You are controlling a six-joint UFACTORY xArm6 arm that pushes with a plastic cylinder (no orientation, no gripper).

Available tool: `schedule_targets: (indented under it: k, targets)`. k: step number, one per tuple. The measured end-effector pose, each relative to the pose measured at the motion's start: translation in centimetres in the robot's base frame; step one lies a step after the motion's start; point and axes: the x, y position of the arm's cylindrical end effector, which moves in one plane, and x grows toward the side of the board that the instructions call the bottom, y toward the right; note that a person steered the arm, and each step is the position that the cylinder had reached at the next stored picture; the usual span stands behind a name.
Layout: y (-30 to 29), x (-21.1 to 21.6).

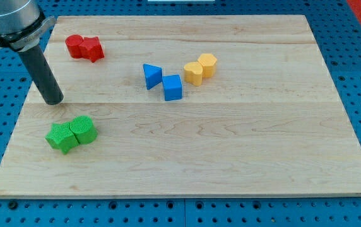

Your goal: Move the green circle with the green star slightly up

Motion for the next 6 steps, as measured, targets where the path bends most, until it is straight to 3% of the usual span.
schedule_targets:
  k: [3, 4, 5, 6]
  targets:
    - [-1.4, 2.6]
    - [-2.2, 4.4]
    - [-1.7, 9.4]
    - [0.1, 9.8]
